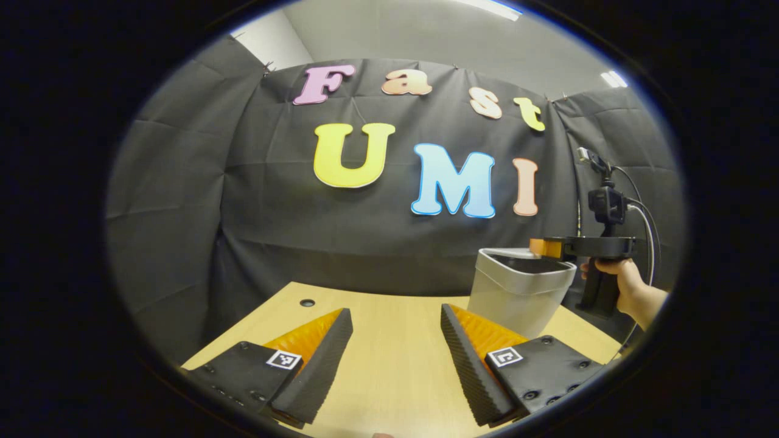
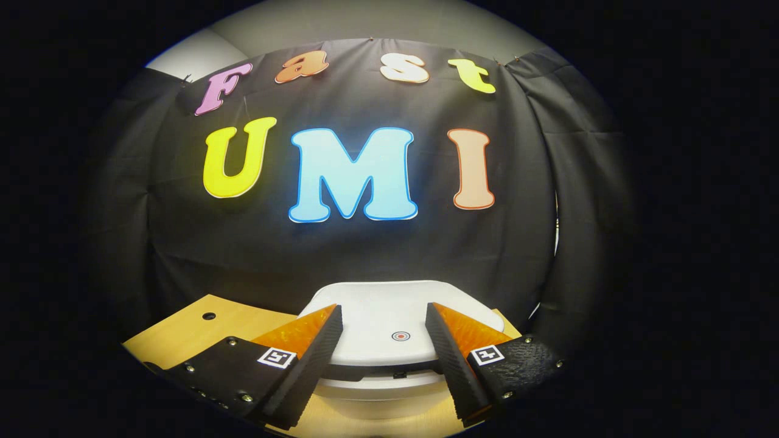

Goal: Press the lid of the desktop garbage bin to open it, pick up the crumpled paper on the desktop and throw it into the bin, then pick up the pop can on the desktop and drop it into the bin, and finally close the garbage bin lid.

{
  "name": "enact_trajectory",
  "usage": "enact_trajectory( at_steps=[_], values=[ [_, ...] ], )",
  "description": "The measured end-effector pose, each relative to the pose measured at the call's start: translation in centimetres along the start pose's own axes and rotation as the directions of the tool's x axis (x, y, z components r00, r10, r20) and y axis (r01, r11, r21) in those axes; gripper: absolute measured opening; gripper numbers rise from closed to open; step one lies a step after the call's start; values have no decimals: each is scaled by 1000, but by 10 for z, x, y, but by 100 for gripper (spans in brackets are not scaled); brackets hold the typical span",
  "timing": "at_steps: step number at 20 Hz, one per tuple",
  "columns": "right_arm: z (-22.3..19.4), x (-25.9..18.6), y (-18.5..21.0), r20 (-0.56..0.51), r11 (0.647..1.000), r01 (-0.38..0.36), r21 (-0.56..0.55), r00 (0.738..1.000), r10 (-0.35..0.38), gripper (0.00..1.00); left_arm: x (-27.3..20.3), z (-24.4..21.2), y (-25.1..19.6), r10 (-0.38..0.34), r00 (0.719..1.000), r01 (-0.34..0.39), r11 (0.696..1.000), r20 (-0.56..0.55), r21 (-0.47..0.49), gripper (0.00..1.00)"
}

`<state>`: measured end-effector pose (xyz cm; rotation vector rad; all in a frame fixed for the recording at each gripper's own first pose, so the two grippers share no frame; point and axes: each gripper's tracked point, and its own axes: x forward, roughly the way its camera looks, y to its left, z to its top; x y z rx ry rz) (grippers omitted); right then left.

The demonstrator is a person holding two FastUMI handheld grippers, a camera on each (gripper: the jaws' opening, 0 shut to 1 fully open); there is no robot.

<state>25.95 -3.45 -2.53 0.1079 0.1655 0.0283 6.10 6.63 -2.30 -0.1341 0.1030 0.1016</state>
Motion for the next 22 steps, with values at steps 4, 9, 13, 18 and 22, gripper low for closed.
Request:
enact_trajectory(
  at_steps=[4, 9, 13, 18, 22],
  values=[
    [-5, 6, -1, 14, 1000, 3, -28, 1000, -3, 89, 2, -2, 1, 8, 1000, -8, 1000, -5, -8, 95],
    [-12, 15, -8, 29, 998, 21, -51, 999, -20, 89, 3, -2, 3, 22, 1000, -22, 1000, -3, -7, 96],
    [-21, 21, -7, 40, 1000, 5, -10, 999, -5, 99, 4, -2, 5, 30, 1000, -30, 1000, -7, -7, 95],
    [-21, 23, -8, 98, 1000, -16, -7, 995, 16, 98, 10, -3, 0, 25, 1000, -25, 1000, -15, -7, 95],
    [-22, 29, -9, 115, 1000, -7, -4, 993, 7, 98, 14, -6, -5, 16, 1000, -16, 1000, -24, -12, 95]
  ],
)
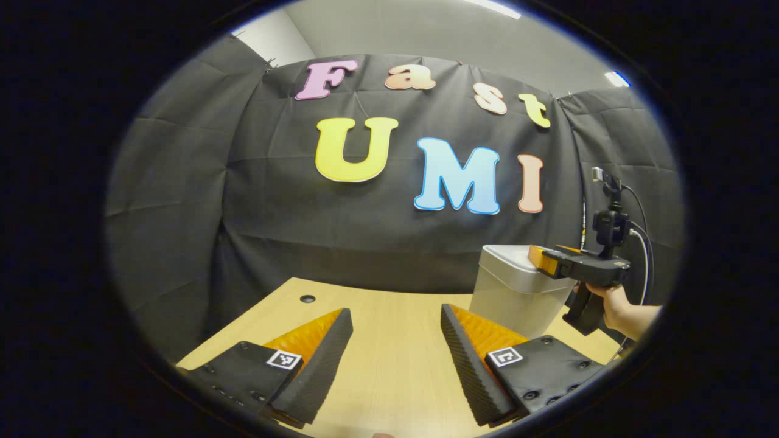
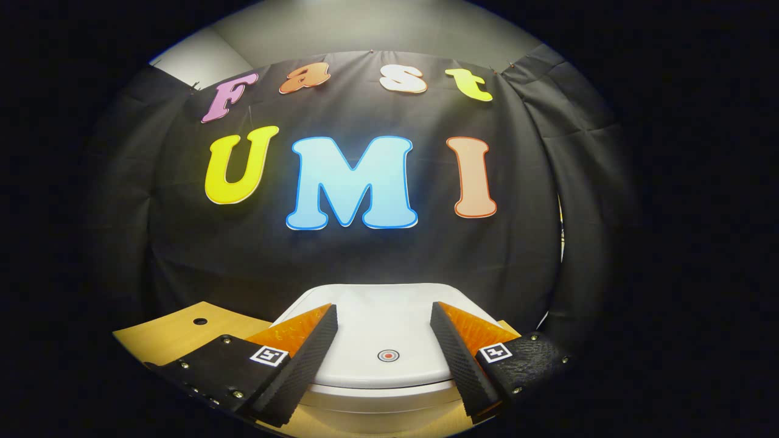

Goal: Press the lid of the desktop garbage bin to open it, pick up the crumpled paper on the desktop and throw it into the bin, then pick up the pop can on the desktop and drop it into the bin, and finally close the garbage bin lid.

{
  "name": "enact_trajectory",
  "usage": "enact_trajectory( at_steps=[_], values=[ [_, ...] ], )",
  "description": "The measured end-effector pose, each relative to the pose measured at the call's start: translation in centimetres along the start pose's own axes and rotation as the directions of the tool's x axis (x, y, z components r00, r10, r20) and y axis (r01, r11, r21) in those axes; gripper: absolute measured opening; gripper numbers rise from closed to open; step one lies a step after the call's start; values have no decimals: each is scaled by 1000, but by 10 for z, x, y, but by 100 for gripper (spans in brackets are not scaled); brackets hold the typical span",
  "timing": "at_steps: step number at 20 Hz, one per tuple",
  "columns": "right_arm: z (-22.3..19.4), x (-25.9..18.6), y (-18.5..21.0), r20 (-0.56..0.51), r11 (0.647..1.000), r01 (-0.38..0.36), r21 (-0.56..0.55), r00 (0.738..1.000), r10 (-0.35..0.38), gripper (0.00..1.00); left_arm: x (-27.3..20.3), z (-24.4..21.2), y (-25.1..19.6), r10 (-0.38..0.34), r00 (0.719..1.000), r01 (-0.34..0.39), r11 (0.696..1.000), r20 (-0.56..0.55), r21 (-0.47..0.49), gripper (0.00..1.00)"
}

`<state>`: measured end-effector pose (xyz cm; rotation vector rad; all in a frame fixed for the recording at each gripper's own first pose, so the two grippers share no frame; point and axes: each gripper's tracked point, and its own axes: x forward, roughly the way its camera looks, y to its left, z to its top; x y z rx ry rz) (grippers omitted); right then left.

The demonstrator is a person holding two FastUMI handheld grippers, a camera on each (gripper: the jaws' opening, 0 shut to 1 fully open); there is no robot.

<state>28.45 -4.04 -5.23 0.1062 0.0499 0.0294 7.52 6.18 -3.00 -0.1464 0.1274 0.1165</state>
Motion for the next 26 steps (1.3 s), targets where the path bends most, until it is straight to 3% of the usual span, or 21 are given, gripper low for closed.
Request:
enact_trajectory(
  at_steps=[6, 11, 12, 13, 19, 20, 26],
  values=[
    [-10, 4, 0, -27, 1000, 15, -5, 1000, -15, 99, 6, -3, 0, 4, 1000, -4, 1000, -8, -1, 96],
    [-9, 3, 0, 15, 1000, 14, 13, 1000, -14, 100, 8, -2, -3, 2, 1000, -2, 1000, -3, -3, 96],
    [-8, 3, 0, 19, 1000, 15, 13, 1000, -15, 100, 8, 1, -4, 1, 1000, -1, 1000, 1, -4, 100],
    [-7, 3, -1, 21, 1000, 16, 17, 1000, -16, 100, 7, 1, -6, -2, 1000, 2, 1000, 5, -4, 96],
    [-2, 3, -1, 42, 1000, 22, 11, 999, -23, 98, 4, 4, -18, -10, 1000, 10, 1000, 11, 11, 100],
    [0, 4, -1, 33, 1000, 23, 10, 999, -23, 98, 4, 3, -19, -10, 1000, 9, 1000, 9, 11, 95],
    [12, -15, -4, 26, 997, 23, -76, 999, -21, 98, 2, 3, -24, 13, 1000, -13, 1000, 14, 24, 96]
  ],
)
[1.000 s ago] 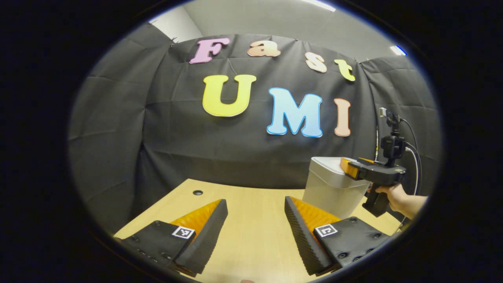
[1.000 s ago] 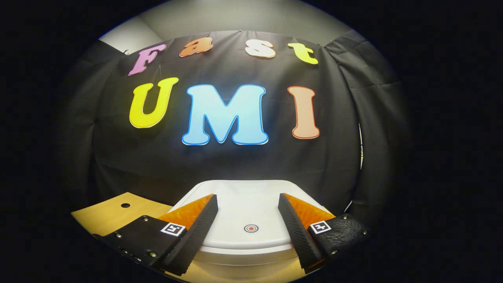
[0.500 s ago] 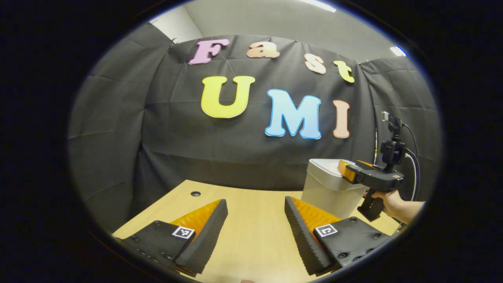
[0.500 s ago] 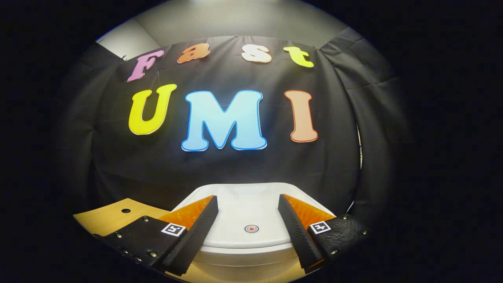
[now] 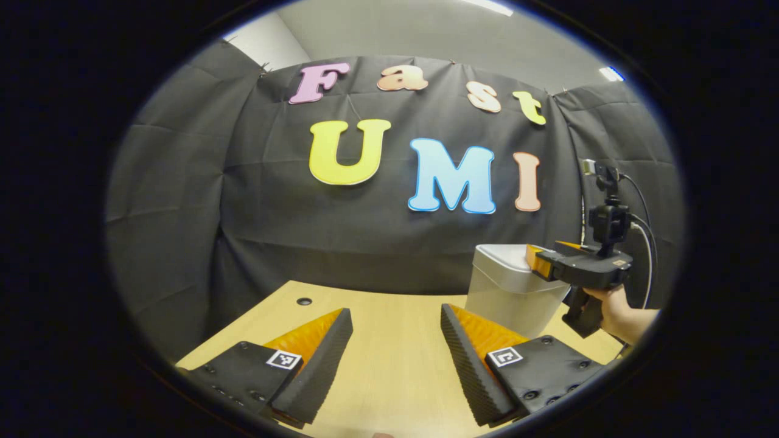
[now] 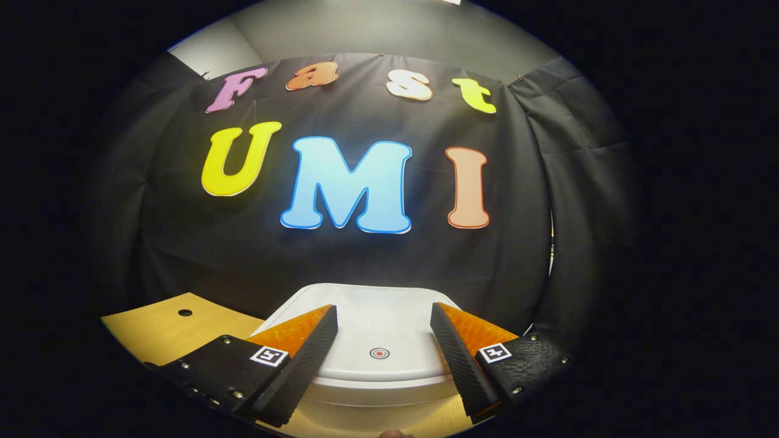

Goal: Press the lid of the desktop garbage bin to open it, pick up the crumpled paper on the desktop and throw it into the bin, then pick up the pop can on the desktop and drop it into the bin, and finally close the garbage bin lid.

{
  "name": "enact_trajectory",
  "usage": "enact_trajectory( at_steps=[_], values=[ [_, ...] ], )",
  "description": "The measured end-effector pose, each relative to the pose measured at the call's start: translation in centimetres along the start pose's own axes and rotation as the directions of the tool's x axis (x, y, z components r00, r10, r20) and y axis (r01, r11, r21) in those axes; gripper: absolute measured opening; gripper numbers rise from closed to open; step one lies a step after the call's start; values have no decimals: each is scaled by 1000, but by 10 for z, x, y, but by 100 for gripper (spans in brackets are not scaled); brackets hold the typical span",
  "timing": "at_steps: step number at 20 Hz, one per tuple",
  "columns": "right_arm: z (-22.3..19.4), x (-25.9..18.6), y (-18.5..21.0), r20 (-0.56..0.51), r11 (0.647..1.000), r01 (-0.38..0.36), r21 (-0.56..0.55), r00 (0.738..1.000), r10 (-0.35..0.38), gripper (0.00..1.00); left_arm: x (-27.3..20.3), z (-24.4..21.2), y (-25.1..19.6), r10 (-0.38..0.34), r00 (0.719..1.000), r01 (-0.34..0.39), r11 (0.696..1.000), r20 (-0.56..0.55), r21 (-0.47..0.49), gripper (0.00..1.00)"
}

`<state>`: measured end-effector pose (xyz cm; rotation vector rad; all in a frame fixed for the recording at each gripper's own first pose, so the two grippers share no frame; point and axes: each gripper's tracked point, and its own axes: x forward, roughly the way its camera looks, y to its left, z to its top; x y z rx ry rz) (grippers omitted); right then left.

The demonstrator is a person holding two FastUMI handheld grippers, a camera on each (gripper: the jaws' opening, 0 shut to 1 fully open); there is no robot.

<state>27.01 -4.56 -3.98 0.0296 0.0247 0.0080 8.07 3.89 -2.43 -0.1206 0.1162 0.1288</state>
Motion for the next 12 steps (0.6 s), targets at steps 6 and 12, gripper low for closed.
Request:
enact_trajectory(
  at_steps=[6, 12],
  values=[
    [25, -40, 1, 45, 998, -53, 18, 998, 52, 98, 7, 7, -5, 24, 1000, -24, 1000, 20, -1, 100],
    [34, -85, 4, 48, 993, -93, 72, 995, 90, 98, 4, 16, -7, 50, 997, -51, 998, 52, 27, 100]
  ],
)
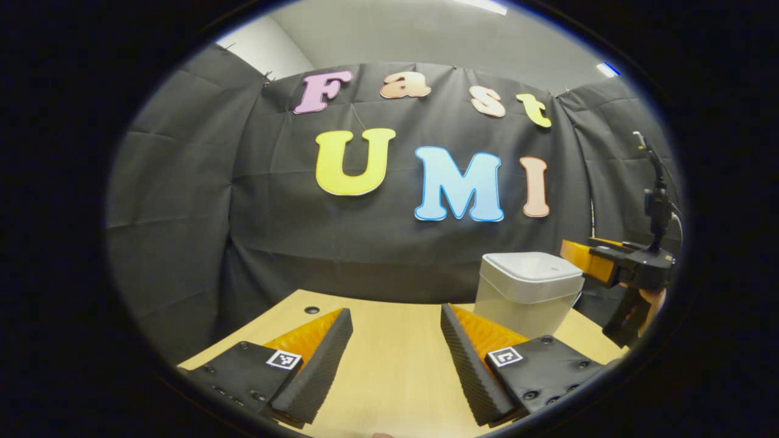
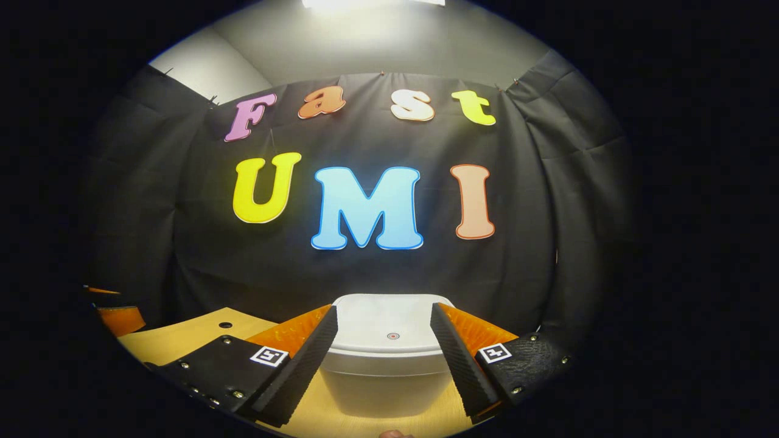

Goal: Press the lid of the desktop garbage bin to open it, pick up the crumpled paper on the desktop and throw it into the bin, then pick up the pop can on the desktop and drop it into the bin, and finally close the garbage bin lid.

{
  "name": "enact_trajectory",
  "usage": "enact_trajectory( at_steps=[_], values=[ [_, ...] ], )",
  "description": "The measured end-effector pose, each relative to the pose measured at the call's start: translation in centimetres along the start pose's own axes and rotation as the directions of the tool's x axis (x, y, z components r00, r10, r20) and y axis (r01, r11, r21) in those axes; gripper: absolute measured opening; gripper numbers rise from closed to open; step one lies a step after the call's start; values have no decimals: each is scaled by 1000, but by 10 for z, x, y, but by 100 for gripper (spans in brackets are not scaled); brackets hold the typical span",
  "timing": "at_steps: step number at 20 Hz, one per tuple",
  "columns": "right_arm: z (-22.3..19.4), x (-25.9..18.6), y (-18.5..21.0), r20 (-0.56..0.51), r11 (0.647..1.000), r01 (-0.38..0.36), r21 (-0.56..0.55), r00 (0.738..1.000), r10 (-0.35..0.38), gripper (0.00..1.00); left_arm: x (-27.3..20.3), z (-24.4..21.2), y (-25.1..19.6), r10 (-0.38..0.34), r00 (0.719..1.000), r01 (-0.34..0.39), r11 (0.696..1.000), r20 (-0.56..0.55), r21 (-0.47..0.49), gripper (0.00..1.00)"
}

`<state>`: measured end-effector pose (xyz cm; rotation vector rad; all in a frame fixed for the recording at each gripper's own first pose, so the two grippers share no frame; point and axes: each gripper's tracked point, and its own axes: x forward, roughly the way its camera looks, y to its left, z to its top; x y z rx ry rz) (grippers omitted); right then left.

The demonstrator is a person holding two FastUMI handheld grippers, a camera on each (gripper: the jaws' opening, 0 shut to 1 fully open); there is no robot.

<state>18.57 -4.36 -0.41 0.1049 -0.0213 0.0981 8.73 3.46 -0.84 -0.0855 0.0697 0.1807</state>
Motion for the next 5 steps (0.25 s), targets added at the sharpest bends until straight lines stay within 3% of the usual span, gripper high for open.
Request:
enact_trajectory(
  at_steps=[5],
  values=[
    [6, -36, 14, 8, 999, -29, -38, 1000, 30, 98, 3, 12, -2, -8, 999, 6, 999, 43, 32, 100]
  ],
)
